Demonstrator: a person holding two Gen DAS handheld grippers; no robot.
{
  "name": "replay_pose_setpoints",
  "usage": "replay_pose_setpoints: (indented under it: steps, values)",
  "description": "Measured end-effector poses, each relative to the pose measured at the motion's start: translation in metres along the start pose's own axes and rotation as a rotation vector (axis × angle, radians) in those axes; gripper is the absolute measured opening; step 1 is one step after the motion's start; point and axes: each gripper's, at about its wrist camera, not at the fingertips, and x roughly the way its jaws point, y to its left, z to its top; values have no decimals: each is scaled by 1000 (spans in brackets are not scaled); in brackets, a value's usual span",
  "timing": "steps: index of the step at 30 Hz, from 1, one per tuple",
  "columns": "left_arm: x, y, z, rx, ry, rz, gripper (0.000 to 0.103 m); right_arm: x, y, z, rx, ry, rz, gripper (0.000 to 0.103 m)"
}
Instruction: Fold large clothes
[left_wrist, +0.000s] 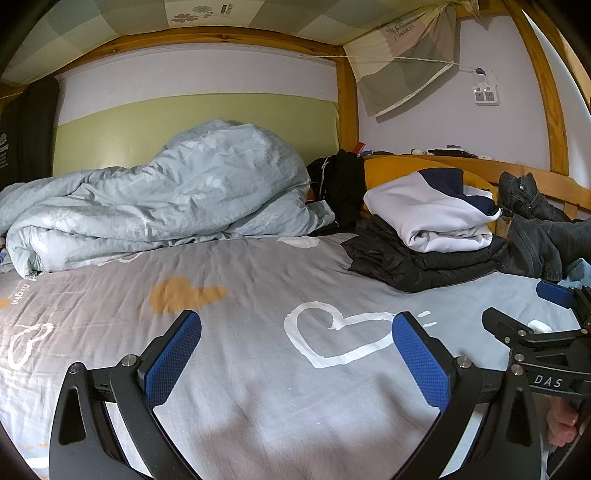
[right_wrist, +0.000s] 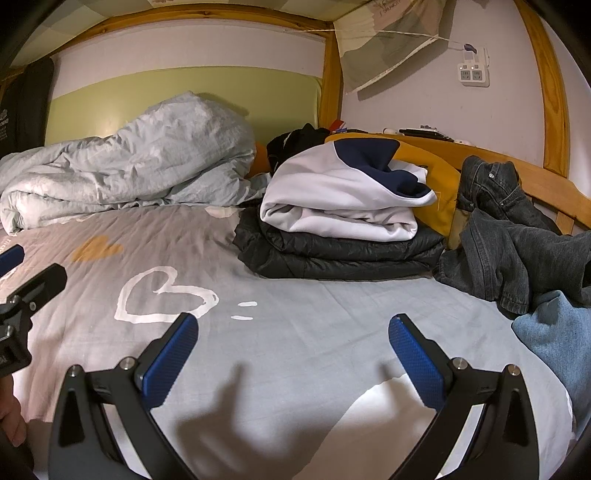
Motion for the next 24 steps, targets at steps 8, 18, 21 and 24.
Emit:
replay_pose_setpoints:
  steps: [8,18,21,24]
  values:
    - [0,0,0,-2,0,-2,103,2,-1,0,0,1,2,103]
    - [0,0,0,-2,-2,-2,103,2,-1,0,-1,3,4,103]
    - [0,0,0,-1,-2,-1,103,2,-1,0,0,3,4,103]
    - [0,0,0,-1,-2,-1,103,2,-1,0,-1,4,3,103]
